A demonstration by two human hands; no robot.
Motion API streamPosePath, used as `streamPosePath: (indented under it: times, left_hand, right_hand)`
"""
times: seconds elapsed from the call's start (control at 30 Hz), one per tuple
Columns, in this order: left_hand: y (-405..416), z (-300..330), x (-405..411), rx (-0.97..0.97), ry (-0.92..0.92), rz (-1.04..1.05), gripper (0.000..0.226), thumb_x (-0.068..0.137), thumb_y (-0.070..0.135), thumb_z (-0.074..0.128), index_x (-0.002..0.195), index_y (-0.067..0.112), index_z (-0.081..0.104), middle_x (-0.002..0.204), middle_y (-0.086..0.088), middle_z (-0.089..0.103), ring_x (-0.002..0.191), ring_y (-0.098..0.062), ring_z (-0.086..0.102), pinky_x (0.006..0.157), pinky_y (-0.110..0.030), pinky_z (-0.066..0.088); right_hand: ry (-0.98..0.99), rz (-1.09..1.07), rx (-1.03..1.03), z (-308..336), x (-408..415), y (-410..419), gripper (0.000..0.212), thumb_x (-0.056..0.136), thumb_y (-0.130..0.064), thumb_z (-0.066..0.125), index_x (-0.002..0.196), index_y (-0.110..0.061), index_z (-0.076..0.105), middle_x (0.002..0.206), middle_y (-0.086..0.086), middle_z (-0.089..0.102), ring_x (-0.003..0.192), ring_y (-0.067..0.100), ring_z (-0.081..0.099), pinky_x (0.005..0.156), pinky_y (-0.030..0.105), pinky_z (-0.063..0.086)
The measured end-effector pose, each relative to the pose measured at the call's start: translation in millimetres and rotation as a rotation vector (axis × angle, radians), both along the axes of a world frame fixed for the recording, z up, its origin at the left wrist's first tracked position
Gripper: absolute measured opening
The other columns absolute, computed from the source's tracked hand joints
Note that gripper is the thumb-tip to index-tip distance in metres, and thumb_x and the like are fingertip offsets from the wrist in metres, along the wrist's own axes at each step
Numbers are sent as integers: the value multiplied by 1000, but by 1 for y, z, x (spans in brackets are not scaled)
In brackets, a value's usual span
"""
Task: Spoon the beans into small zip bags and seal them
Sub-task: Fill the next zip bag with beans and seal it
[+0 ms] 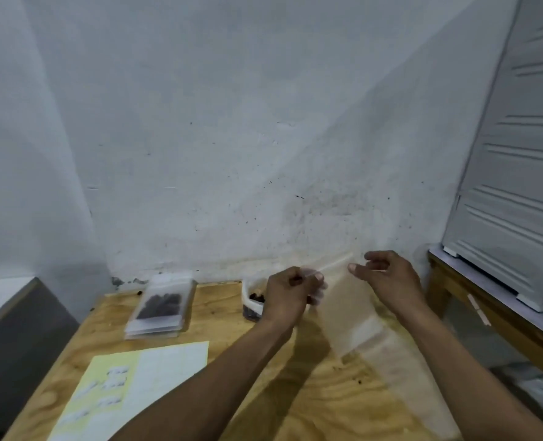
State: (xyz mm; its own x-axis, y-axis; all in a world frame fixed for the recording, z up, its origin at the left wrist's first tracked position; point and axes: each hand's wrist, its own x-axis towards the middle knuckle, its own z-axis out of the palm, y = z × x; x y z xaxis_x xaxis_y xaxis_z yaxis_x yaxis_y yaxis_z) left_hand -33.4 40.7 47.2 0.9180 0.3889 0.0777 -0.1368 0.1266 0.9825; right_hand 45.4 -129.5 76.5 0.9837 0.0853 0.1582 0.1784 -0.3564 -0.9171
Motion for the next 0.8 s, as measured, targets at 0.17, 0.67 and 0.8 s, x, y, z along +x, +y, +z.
streamPosePath:
  times: [0.17, 0.67, 0.8]
  left_hand:
    - [46, 40, -16, 225, -163, 180, 10, 93, 10, 71, 85, 4, 75, 79, -7, 76, 70, -14, 68, 67, -22, 54]
    - [99, 43, -56, 467, -78, 159, 36, 86, 51, 75, 93, 16, 80, 88, 5, 78, 85, -8, 74, 82, -31, 60]
    - [101, 47, -50, 381, -5, 74, 24, 92, 29, 70, 90, 8, 80, 87, -6, 77, 81, -16, 73, 81, -37, 61]
  right_hand:
    - [-164, 99, 6, 51, -33, 56, 49, 90, -58, 63, 75, -13, 74, 71, -1, 74, 69, 16, 71, 67, 30, 53]
    - [85, 430, 139, 52, -34, 142, 37, 92, -33, 72, 73, -1, 72, 65, 4, 69, 58, 13, 64, 64, 27, 56]
    - [17, 484, 73, 43, -32, 140, 42, 95, -41, 66, 80, -1, 72, 68, 2, 71, 62, 11, 67, 65, 27, 55]
